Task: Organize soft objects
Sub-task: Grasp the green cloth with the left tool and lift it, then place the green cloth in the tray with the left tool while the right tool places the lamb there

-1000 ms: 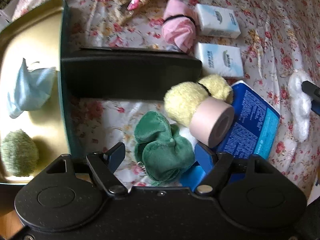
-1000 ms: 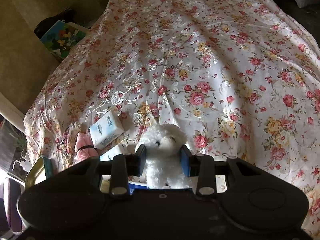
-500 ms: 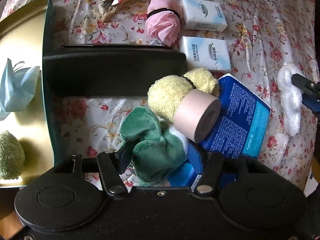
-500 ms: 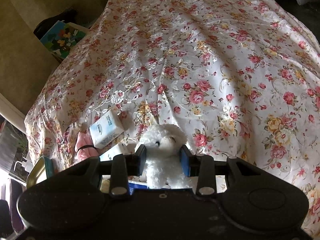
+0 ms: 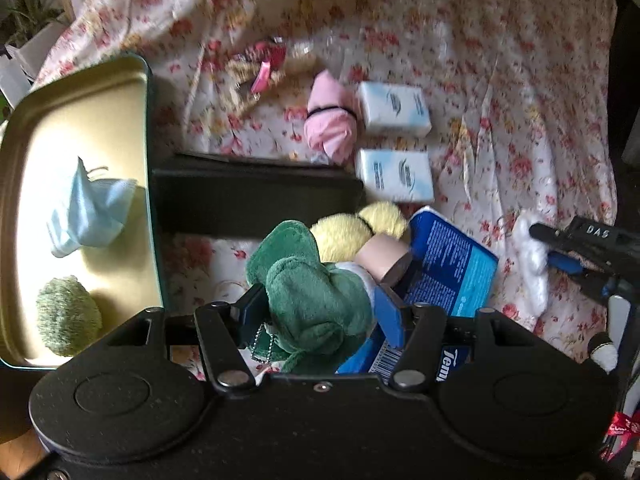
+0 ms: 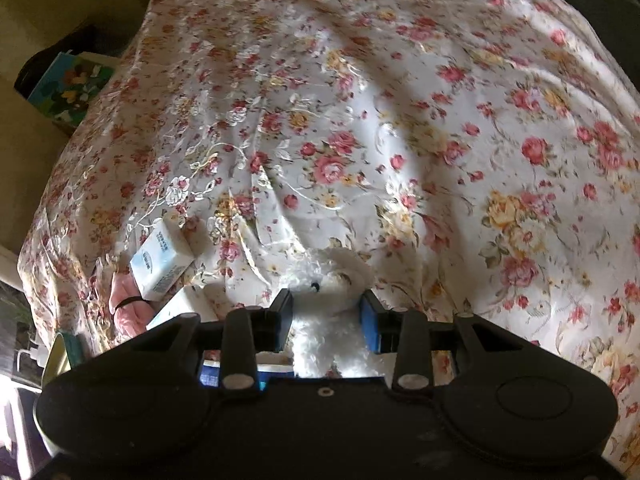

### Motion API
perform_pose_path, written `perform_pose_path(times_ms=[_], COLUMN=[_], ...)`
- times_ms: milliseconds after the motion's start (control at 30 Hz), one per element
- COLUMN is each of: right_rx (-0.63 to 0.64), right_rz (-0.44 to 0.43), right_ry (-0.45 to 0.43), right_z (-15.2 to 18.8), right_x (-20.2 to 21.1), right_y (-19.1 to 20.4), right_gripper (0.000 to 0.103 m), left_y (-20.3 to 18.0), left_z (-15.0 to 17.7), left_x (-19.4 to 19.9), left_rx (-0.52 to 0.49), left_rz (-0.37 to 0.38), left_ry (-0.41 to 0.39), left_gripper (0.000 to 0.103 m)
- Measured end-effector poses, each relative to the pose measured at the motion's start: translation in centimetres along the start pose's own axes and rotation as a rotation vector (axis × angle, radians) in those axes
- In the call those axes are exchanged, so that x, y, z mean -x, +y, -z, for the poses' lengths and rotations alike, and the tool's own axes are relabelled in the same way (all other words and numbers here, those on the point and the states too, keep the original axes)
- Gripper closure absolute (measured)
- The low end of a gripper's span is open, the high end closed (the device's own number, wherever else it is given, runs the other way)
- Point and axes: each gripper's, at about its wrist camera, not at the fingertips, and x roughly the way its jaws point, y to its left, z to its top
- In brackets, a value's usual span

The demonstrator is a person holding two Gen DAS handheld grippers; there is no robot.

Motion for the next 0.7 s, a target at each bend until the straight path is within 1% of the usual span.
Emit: perform_pose_path(times_ms=[133,200,267,367,433,500,600,700], right_rx=[0.001,0.007,0.006,-0.015,-0.021,-0.002,0.060,0.123], right_rz=[0.009,0.023,0.034,0.004,0.002,0.005,0.015,0.004], right_ry=[0.004,-0.008,-0.013,0.004,0.008,0.011,0.010,0.020], right_z=[0.4,0.8,1.3,1.9,2.7,3.7,5.4,7.3], right_x=[0.3,0.6,1.0,1.7,2.5,3.4,5.2,7.3], right_y=[0.0,0.2,0.1,-0.1,0.0,0.4,1.4,2.2], right_gripper=[0.067,0.067,0.067,0.067,0.067,0.067,0.067,0.067], left_y=[0.7,1.3,2.0,3.3,4.4,5.8,7.3,8.8], left_z=[-0.3,-0.5,-0.6,-0.8,-0.9,-1.1,-1.0,-1.1], left_x=[1.3,2.2,3.3,4.7,5.2,5.7,6.3,7.0], left_rx=[0.022,0.037,0.044,0.064,0.090,0.123,0.157,0.193], left_rz=[0.009,0.016,-0.001,-0.042,-0.056,-0.056,-0.069,-0.074], left_ry=[-0.030,-0.058,-0.091,-0.148,-0.166,-0.173,-0.190,-0.208], left_gripper=[0.047,0.047,0.047,0.047,0.047,0.047,0.047,0.047])
